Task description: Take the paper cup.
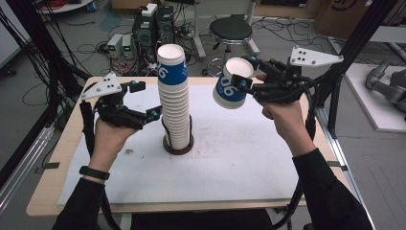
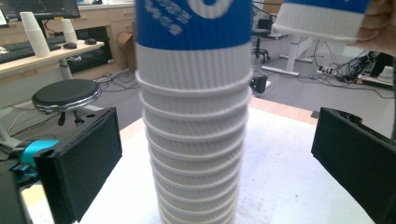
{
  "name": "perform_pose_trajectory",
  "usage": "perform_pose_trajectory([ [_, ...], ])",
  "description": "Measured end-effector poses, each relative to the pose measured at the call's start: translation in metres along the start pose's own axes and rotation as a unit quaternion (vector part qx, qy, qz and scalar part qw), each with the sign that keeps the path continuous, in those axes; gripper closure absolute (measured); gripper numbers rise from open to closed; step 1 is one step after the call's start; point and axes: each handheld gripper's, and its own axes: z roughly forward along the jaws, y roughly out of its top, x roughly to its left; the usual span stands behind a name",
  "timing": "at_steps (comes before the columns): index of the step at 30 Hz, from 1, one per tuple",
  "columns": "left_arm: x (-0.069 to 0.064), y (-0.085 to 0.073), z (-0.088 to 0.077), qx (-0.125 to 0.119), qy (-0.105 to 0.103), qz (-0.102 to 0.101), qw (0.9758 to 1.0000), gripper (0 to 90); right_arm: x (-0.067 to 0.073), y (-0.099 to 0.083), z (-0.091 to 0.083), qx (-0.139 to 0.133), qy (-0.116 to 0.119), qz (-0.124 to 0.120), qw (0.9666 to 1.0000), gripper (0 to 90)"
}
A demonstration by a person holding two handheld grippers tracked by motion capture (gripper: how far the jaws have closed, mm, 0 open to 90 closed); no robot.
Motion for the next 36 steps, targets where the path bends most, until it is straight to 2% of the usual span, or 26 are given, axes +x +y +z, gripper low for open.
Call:
perform_pose_trajectory([
  [9, -0.022, -0.018, -0.001, -0.006, -0.016, 0.003, 0.9998, 1.7, 0.002, -0.024, -0.004, 0.021, -0.001, 0.007, 0.9998, 30.4],
  [13, -0.028, -0.024, -0.002, -0.002, -0.023, 0.002, 0.9997, 1.7, 0.005, -0.034, -0.006, 0.024, -0.002, 0.006, 0.9997, 30.4],
  [15, -0.034, -0.031, -0.002, 0.001, -0.030, 0.004, 0.9995, 1.7, 0.008, -0.045, -0.009, 0.027, -0.002, 0.005, 0.9996, 30.4],
  [18, -0.038, -0.035, -0.001, 0.002, -0.037, 0.002, 0.9993, 1.7, 0.010, -0.051, -0.011, 0.028, -0.001, 0.006, 0.9996, 30.4],
  [19, -0.042, -0.040, 0.000, 0.006, -0.046, 0.003, 0.9989, 1.7, 0.013, -0.060, -0.013, 0.032, 0.001, 0.008, 0.9995, 30.4],
  [23, -0.046, -0.046, 0.003, 0.007, -0.053, 0.000, 0.9986, 1.7, 0.016, -0.074, -0.016, 0.034, -0.001, 0.011, 0.9994, 30.4],
  [28, -0.051, -0.058, 0.013, 0.017, -0.068, -0.001, 0.9975, 1.7, 0.020, -0.089, -0.022, 0.041, -0.006, 0.018, 0.9990, 30.3],
  [31, -0.053, -0.060, 0.017, 0.021, -0.075, 0.000, 0.9970, 1.7, 0.021, -0.097, -0.028, 0.036, -0.007, 0.024, 0.9990, 30.4],
  [36, -0.063, -0.062, 0.032, 0.022, -0.093, 0.006, 0.9954, 1.7, 0.019, -0.107, -0.037, 0.036, -0.013, 0.036, 0.9986, 30.4],
])
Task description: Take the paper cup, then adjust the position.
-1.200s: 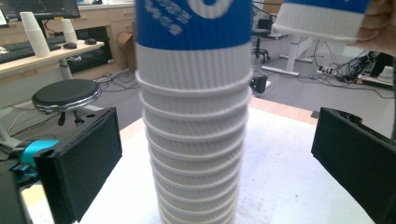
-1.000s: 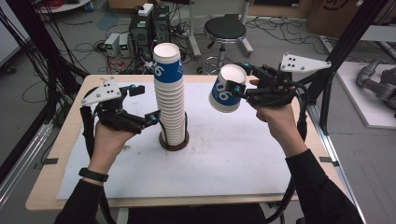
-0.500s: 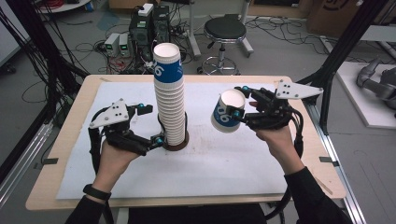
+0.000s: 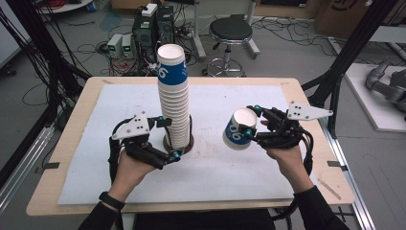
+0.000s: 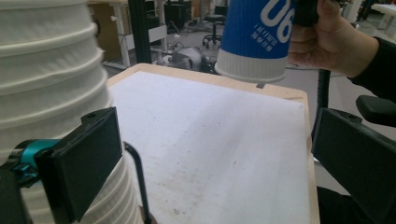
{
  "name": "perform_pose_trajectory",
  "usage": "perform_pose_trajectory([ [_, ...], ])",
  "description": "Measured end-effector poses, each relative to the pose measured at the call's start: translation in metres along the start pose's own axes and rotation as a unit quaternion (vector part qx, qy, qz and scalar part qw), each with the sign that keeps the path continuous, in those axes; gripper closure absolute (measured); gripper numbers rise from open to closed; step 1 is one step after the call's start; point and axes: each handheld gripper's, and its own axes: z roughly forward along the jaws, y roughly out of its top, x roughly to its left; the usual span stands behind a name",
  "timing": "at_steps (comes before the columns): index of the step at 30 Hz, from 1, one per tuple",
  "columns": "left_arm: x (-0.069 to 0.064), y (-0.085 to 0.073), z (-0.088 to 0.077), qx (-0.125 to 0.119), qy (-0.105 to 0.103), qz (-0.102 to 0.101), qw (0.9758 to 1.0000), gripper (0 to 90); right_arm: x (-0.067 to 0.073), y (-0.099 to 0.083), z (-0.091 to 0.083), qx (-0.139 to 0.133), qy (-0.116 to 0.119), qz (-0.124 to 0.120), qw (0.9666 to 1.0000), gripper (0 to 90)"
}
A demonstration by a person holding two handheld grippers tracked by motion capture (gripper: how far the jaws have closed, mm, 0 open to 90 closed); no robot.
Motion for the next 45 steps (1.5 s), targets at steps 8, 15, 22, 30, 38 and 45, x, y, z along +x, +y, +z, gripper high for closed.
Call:
perform_pose_trajectory([
  [8, -0.005, -0.006, 0.012, 0.003, -0.017, -0.004, 0.9998, 1.7, 0.000, -0.008, -0.003, 0.007, 0.003, 0.009, 0.9999, 30.4],
  [15, -0.011, -0.012, 0.025, 0.011, -0.041, -0.013, 0.9990, 1.7, 0.003, -0.011, 0.001, 0.006, 0.018, 0.020, 0.9996, 30.3],
  [22, -0.020, -0.014, 0.034, 0.010, -0.052, -0.018, 0.9985, 1.8, 0.007, -0.014, 0.008, 0.001, 0.042, 0.027, 0.9988, 30.4],
  [30, -0.027, -0.017, 0.040, 0.003, -0.062, -0.028, 0.9977, 1.7, 0.012, -0.017, 0.016, -0.002, 0.068, 0.037, 0.9970, 30.4],
  [38, -0.030, -0.020, 0.051, 0.016, -0.079, -0.027, 0.9964, 1.7, 0.020, -0.019, 0.025, 0.011, 0.090, 0.031, 0.9955, 30.4],
  [45, -0.035, -0.023, 0.062, 0.022, -0.098, -0.029, 0.9945, 1.8, 0.026, -0.022, 0.034, 0.019, 0.109, 0.026, 0.9935, 30.4],
])
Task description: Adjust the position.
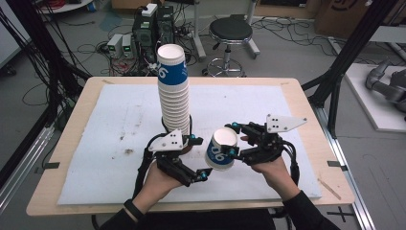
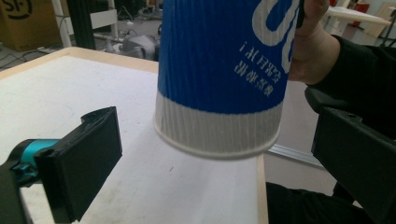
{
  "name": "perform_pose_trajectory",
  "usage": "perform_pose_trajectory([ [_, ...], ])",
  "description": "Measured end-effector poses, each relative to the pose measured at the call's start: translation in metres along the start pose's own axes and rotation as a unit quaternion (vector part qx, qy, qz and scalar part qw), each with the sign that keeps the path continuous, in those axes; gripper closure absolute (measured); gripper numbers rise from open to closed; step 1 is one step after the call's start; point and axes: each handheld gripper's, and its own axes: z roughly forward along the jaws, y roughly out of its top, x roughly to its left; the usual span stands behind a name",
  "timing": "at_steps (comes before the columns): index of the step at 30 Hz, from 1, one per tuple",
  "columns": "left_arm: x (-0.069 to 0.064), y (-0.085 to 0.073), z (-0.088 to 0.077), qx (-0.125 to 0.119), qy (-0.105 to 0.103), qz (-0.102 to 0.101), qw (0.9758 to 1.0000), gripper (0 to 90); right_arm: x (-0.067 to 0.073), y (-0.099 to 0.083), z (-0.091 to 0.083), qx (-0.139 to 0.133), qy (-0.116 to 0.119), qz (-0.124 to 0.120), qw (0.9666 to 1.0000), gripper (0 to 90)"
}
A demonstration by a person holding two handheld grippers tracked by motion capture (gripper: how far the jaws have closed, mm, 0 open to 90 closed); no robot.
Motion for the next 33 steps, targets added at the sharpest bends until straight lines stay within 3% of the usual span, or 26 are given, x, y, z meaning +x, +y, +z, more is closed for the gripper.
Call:
perform_pose_trajectory([
  [12, -0.002, -0.003, 0.012, -0.004, -0.024, -0.006, 0.9997, 1.7, 0.010, -0.005, 0.018, 0.017, 0.032, -0.003, 0.9993, 30.4],
  [22, 0.000, -0.005, 0.015, 0.012, -0.036, -0.013, 0.9992, 2.5, 0.011, -0.006, 0.022, 0.014, 0.042, 0.001, 0.9990, 30.4],
  [23, 0.001, -0.006, 0.014, 0.008, -0.051, -0.012, 0.9986, 11.3, 0.011, -0.006, 0.021, 0.014, 0.040, 0.003, 0.9991, 30.4],
  [24, 0.001, -0.006, 0.014, 0.007, -0.056, -0.013, 0.9983, 14.3, 0.011, -0.006, 0.021, 0.014, 0.040, 0.001, 0.9991, 30.4],
  [33, 0.001, -0.006, 0.013, 0.010, -0.057, -0.010, 0.9983, 17.8, 0.010, -0.006, 0.021, 0.014, 0.040, 0.003, 0.9991, 30.5],
])
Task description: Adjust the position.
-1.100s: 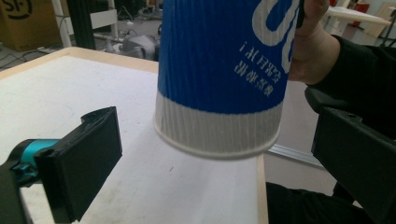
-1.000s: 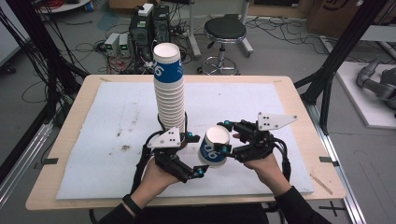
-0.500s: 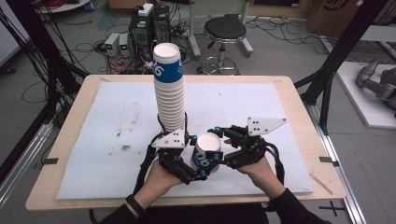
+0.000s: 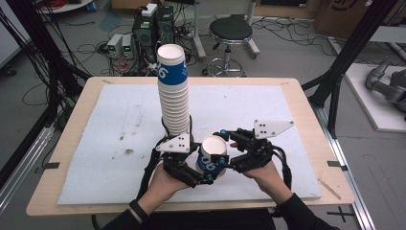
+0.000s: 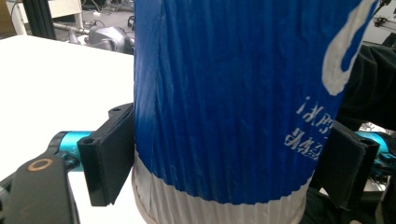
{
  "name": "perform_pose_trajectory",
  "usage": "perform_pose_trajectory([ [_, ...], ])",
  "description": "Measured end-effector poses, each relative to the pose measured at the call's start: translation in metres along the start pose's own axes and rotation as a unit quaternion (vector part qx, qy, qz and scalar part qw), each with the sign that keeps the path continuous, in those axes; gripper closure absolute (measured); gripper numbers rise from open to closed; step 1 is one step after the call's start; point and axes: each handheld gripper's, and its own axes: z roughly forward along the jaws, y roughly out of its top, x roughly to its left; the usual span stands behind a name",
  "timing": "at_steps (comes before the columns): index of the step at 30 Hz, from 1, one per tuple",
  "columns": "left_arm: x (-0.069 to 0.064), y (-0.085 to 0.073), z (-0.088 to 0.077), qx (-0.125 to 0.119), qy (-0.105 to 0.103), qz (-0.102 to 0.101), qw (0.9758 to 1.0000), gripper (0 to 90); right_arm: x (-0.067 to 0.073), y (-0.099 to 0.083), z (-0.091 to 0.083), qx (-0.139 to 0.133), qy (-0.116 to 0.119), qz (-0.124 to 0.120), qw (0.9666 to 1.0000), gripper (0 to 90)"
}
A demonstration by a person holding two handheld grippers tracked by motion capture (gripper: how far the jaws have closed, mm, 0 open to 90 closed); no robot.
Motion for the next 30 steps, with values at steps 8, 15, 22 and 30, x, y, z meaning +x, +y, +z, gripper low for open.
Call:
perform_pose_trajectory([
  [8, 0.001, 0.007, -0.004, 0.036, -0.005, 0.012, 0.9993, 21.6, 0.000, 0.009, -0.009, 0.021, -0.027, -0.008, 0.9994, 20.8],
  [15, 0.002, 0.010, -0.004, 0.068, -0.001, 0.008, 0.9977, 21.9, 0.000, 0.016, -0.015, 0.060, -0.026, -0.011, 0.9978, 20.6],
  [22, 0.000, 0.012, 0.001, 0.115, 0.015, 0.027, 0.9929, 21.9, 0.003, 0.021, -0.008, 0.144, -0.027, -0.024, 0.9889, 20.6],
  [30, -0.001, 0.014, 0.001, 0.128, 0.017, 0.037, 0.9909, 21.9, 0.001, 0.018, -0.002, 0.191, -0.026, -0.027, 0.9809, 29.1],
])
